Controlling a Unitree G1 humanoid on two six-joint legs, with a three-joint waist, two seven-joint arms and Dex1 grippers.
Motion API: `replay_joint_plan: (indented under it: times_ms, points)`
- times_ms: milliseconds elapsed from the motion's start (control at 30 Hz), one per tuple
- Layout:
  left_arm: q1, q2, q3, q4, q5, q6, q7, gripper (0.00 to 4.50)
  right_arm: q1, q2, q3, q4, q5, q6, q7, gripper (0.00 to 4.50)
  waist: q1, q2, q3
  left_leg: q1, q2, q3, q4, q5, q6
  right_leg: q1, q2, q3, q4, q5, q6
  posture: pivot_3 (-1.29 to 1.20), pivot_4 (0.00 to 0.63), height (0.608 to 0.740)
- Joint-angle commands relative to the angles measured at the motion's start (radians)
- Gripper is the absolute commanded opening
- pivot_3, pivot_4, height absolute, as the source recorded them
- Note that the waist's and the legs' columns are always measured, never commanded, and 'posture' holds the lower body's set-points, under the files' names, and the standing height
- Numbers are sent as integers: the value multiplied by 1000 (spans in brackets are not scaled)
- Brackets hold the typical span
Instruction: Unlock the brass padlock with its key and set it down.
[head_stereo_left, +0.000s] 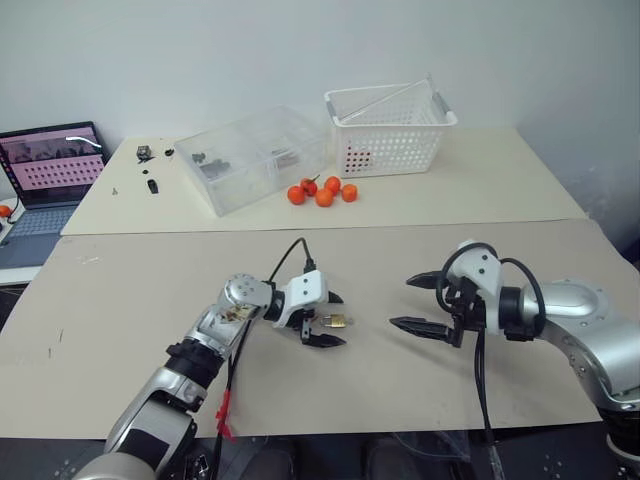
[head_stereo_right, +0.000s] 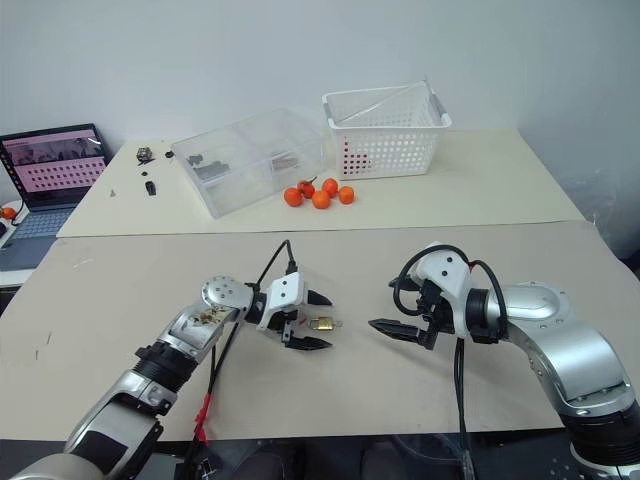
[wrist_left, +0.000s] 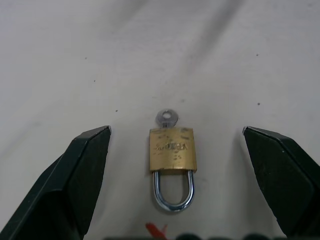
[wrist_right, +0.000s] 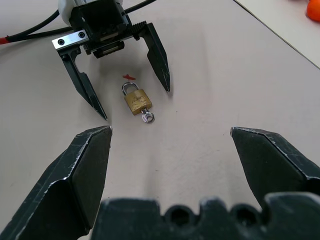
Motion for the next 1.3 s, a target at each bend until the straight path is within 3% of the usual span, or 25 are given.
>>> replay_joint_plan:
  times_ms: [33, 267, 367, 433, 667, 933, 1100, 1300]
  points:
    - [-1, 17, -8, -1, 22, -47, -10, 4500, -35, -9, -5, 1, -2, -27, 0, 4479, 1, 0, 0, 0, 0, 0, 0, 0, 0, 0, 0, 0, 0, 0, 0, 0, 150, 740]
    - [-24, -2, -12, 59, 28, -48, -16, 4500, -40, -20, -9, 9, -6, -33, 7, 4479, 2, 0, 0, 0, 0, 0, 0, 0, 0, 0, 0, 0, 0, 0, 0, 0, 150, 740]
    - [-22, -15, -13, 62, 21, -30, -23, 3781, -33, -23, -16, 4, -4, -31, 3, 4500, 2, 0, 0, 0, 0, 0, 0, 0, 0, 1, 0, 0, 0, 0, 0, 0, 150, 740]
    - [-21, -24, -10, 65, 21, -20, -21, 2923, -28, -25, -19, -1, -1, -29, 1, 4500, 4, 0, 0, 0, 0, 0, 1, 0, 0, 1, 0, 0, 0, 0, 1, 0, 150, 740]
    - [-27, -43, 6, 72, 5, 10, -20, 802, -21, -26, -20, -9, 0, -27, -8, 4500, 3, 0, 0, 0, 0, 0, 1, 0, 0, 1, 0, 0, 0, 1, 1, 0, 150, 740]
    - [-75, -24, 71, 48, -58, 96, -39, 808, -27, -58, 8, -3, -42, -73, 11, 4500, 3, 0, 0, 0, 0, 0, 1, 0, 0, 1, 0, 0, 0, 1, 1, 0, 150, 740]
    - [-184, 19, 151, 19, -219, 280, -194, 808, -24, -135, 97, 25, -233, -289, 28, 4500, -1, 0, 0, 0, 0, 3, 1, 0, 0, 0, 1, -2, 0, 0, 3, 0, 150, 740]
    - [-318, 57, 152, 171, -269, 332, -390, 808, -10, -98, 148, 51, -394, -538, -26, 4500, -5, 0, 0, 0, 1, 4, 0, 0, 0, 0, 2, -2, 0, -1, 5, 0, 150, 740]
